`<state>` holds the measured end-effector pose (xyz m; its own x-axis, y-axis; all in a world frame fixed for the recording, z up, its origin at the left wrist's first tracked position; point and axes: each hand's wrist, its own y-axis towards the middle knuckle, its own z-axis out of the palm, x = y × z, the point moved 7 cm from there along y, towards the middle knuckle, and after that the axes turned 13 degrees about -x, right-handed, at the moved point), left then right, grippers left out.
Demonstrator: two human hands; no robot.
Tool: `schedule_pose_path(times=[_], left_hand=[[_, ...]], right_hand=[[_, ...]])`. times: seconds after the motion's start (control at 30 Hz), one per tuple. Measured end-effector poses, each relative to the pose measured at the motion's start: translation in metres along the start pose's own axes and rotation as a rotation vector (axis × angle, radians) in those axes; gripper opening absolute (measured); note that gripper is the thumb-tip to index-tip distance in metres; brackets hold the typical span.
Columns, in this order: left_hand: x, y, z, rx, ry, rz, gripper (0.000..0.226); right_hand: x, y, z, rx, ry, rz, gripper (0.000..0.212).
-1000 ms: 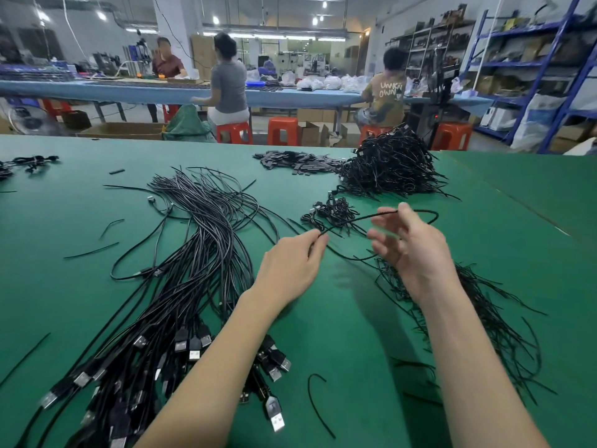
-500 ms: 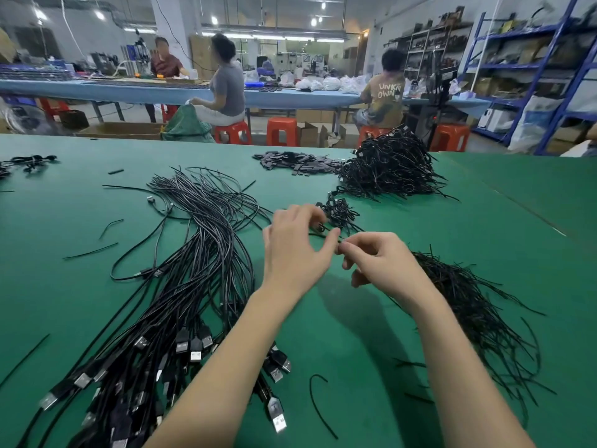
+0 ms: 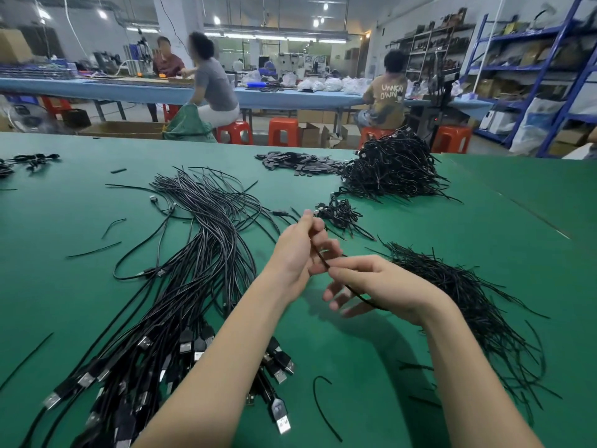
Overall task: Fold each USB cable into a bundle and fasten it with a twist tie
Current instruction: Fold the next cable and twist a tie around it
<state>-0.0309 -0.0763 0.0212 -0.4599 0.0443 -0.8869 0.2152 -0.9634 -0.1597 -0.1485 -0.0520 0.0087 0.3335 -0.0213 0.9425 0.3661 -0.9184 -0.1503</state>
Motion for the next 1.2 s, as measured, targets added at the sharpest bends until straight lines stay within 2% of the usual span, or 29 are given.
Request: schedule_pose_path(times=[0.13, 0.27, 0.33, 0.4, 0.47, 0.53, 0.63, 0.73, 0.83, 0.9, 1.0, 1.2], left_hand=[[-0.01, -0.001, -0.006, 0.008, -0.043, 0.026, 0.042], [-0.014, 0.0, -0.009, -0.002, -0.002, 0.082, 0.043], [-0.016, -0.002, -0.005, 0.074, 0.077, 0.133, 0.042], [-0.016, -0.006, 0.003, 0.202, 0.16, 0.161, 0.042], [-0.013, -0.012, 0.011, 0.322, 0.238, 0.163, 0.043], [-0.008, -0.017, 0.019, 0.399, 0.345, 0.163, 0.04], [-0.002, -0.019, 0.024, 0.405, 0.447, 0.184, 0.029], [0.0, -0.022, 0.026, 0.421, 0.429, 0.191, 0.027], [0.003, -0.024, 0.026, 0.468, 0.434, 0.155, 0.035], [0.008, -0.025, 0.026, 0.494, 0.45, 0.091, 0.045], [0.019, -0.021, 0.025, 0.452, 0.412, -0.023, 0.051], [0.024, -0.004, 0.011, 0.314, 0.394, -0.083, 0.044]], right_hand=[[-0.012, -0.002, -0.018, 0.01, -0.331, 0.057, 0.022], [-0.018, 0.001, -0.024, -0.044, -0.383, 0.159, 0.018], [-0.022, 0.006, -0.03, -0.16, -0.476, 0.196, 0.029], [-0.022, 0.01, -0.04, -0.326, -0.576, 0.154, 0.036], [-0.021, 0.014, -0.051, -0.471, -0.536, 0.097, 0.032], [-0.021, 0.016, -0.056, -0.533, -0.414, 0.083, 0.022], [-0.029, 0.016, -0.054, -0.512, -0.4, 0.135, 0.018], [-0.032, 0.013, -0.059, -0.611, -0.436, 0.141, 0.019], [-0.021, 0.01, -0.063, -0.743, -0.398, 0.039, 0.014], [-0.013, 0.01, -0.061, -0.768, -0.231, -0.039, 0.004], [0.002, 0.009, -0.059, -0.751, 0.011, -0.138, 0.018], [0.039, -0.003, -0.062, -0.808, -0.144, -0.342, 0.022]])
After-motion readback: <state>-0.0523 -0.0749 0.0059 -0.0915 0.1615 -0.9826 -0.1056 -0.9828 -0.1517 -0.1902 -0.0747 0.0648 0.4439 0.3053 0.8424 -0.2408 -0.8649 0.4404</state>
